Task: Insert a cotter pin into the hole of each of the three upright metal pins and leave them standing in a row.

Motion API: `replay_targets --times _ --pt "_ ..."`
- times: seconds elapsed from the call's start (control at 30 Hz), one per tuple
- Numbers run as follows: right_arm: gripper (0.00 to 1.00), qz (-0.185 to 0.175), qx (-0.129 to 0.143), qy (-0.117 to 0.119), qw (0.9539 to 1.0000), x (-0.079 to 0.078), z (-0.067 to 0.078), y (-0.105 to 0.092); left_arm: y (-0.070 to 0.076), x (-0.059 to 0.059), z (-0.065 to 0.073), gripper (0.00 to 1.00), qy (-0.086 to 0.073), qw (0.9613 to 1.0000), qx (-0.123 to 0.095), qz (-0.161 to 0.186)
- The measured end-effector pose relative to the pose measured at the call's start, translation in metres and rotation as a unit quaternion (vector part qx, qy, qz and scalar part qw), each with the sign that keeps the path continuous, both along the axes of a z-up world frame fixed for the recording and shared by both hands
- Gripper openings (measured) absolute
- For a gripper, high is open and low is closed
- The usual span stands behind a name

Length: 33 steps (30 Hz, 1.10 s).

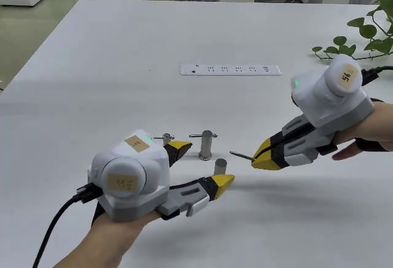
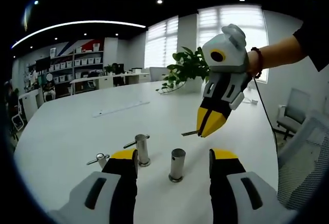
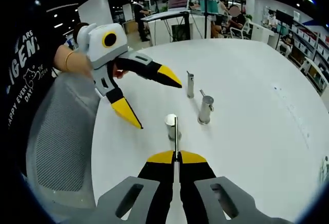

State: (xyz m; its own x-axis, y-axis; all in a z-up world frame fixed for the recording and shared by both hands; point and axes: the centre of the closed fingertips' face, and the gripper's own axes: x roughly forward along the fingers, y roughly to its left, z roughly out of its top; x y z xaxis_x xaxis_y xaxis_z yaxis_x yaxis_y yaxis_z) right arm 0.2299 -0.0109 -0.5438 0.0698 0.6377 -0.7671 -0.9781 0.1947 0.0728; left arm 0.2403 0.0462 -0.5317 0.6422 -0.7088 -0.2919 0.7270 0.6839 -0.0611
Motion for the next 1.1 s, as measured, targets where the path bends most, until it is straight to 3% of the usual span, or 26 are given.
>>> replay_targets --times 0.5,0.67,0.9,1.1 --pt "0.0 0.005 -0.01 -0.009 0.9999 0.008 -0.004 -0.002 -0.008 0.014 -0.022 0.52 0.009 0.9994 0.03 0.015" --pt "0.0 0.013 -0.014 -0.011 0.9998 0.008 -0.006 0.0 -0.013 0.013 -0.033 0.49 0.016 0.999 0.042 0.005" --pt "0.0 0.045 -0.047 -0.022 0.9977 0.005 -0.016 -0.002 -0.014 0.013 -0.049 0.41 0.026 0.9974 0.067 0.002" --pt "0.0 0.061 -0.057 -0.02 0.9963 0.001 -0.024 -0.001 -0.015 0.013 -0.051 0.35 0.023 0.9972 0.071 -0.006"
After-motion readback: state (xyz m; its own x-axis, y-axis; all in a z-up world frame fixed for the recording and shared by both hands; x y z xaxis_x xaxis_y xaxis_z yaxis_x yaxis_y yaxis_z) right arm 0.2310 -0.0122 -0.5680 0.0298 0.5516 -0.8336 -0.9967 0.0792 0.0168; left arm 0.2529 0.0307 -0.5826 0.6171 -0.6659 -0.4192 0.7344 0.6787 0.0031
